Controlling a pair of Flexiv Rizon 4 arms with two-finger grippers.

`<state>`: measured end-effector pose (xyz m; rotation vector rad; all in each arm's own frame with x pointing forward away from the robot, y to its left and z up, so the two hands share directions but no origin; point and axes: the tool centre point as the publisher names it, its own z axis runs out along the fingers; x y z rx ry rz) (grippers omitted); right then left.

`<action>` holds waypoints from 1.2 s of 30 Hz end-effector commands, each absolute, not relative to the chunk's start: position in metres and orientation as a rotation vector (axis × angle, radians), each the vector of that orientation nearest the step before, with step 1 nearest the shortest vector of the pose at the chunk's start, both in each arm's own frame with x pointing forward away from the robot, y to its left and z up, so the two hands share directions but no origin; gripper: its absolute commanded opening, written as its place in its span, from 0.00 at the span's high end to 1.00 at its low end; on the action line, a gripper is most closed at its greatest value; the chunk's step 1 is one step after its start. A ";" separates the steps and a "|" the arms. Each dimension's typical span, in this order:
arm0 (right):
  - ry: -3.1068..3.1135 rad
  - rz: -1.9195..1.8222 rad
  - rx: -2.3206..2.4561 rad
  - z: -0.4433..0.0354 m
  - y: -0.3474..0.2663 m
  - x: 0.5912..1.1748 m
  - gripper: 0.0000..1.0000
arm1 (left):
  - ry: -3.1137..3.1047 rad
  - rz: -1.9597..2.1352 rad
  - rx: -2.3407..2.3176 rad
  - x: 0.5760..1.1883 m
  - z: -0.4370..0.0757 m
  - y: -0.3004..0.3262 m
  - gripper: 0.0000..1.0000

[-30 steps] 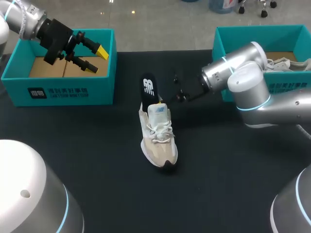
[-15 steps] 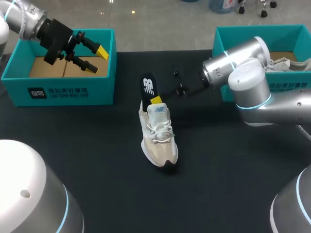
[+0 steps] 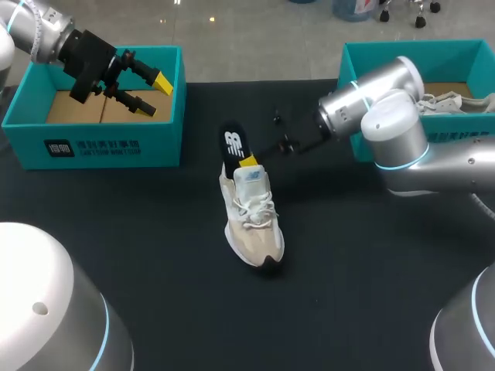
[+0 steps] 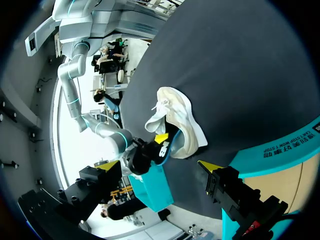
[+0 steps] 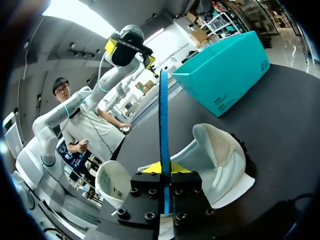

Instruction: Take the shoe out of the shoebox, open the shoe tongue, remove and reinsert the insole, then place the shoe into the shoebox

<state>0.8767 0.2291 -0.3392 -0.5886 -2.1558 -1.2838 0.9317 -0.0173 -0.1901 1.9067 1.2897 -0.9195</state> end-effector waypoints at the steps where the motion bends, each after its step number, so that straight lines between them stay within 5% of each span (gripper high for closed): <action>1: -2.148 -1.259 -0.596 -0.346 0.228 0.875 1.00 | 1.290 -0.917 1.910 0.931 -0.190 -0.017 0.00; 11: -2.164 -1.222 -0.626 -0.350 0.225 0.865 1.00 | 1.290 -0.917 1.910 0.931 -0.190 -0.017 0.00; 14: -2.182 -1.247 -0.614 -0.343 0.228 0.869 0.78 | 1.290 -0.917 1.910 0.931 -0.190 -0.017 0.00; 24: -2.211 -1.275 -0.579 -0.330 0.234 0.880 0.66 | 1.290 -0.917 1.910 0.931 -0.190 -0.017 0.00; 28: -2.213 -1.281 -0.568 -0.331 0.237 0.885 0.72 | 1.290 -0.917 1.910 0.931 -0.190 -0.017 0.00; 31: -2.205 -1.284 -0.562 -0.335 0.238 0.886 1.00 | 1.290 -0.917 1.910 0.931 -0.190 -0.017 0.00; 36: -2.180 -1.262 -0.569 -0.341 0.236 0.883 1.00 | 1.290 -0.917 1.910 0.931 -0.190 -0.017 0.00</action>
